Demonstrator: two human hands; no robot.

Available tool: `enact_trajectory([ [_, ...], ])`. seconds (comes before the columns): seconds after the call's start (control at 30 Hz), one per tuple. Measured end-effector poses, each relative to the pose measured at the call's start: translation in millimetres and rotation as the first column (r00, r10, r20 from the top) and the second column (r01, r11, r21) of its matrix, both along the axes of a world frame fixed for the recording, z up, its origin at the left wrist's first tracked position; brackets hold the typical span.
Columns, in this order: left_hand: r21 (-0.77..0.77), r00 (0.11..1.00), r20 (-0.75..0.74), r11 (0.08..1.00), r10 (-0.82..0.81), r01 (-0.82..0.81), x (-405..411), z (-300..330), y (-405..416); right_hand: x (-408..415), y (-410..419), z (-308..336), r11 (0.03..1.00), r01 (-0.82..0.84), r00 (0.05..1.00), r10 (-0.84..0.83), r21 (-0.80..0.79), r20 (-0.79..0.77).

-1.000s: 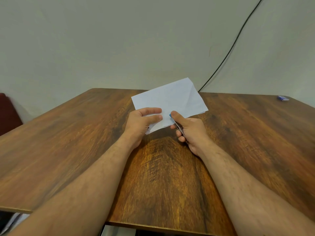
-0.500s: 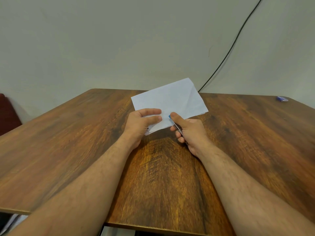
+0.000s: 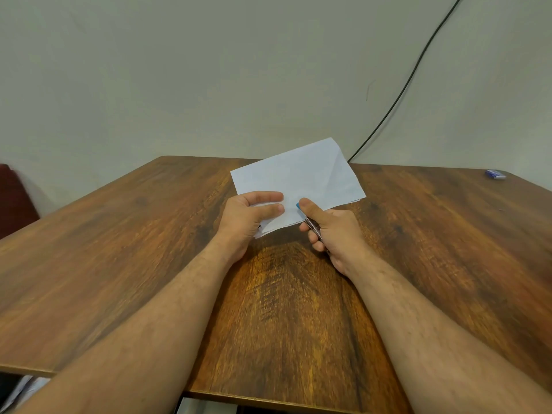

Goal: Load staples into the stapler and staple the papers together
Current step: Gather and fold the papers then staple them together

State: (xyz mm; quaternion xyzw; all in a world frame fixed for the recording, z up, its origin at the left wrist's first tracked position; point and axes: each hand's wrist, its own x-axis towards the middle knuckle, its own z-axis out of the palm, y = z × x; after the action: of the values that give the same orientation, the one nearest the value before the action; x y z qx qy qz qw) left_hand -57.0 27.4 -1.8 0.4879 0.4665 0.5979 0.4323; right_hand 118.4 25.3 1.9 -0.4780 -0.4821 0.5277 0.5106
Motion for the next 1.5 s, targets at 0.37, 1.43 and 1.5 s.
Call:
enact_trajectory([
  [0.37,-0.001,0.999,-0.037,1.0,0.018,-0.018,0,1,-2,0,-1,1,1.0,-0.007,1.0,0.007,-0.004,-0.007],
  [1.43,-0.132,0.996,0.086,0.99,-0.035,0.046,-21,3,1,27,7,8,0.984,0.167,0.983,-0.171,-0.068,-0.06],
  [1.5,-0.132,0.996,0.08,0.99,-0.035,0.046,-20,3,0,28,7,7,0.983,0.173,0.983,-0.176,-0.06,-0.051],
])
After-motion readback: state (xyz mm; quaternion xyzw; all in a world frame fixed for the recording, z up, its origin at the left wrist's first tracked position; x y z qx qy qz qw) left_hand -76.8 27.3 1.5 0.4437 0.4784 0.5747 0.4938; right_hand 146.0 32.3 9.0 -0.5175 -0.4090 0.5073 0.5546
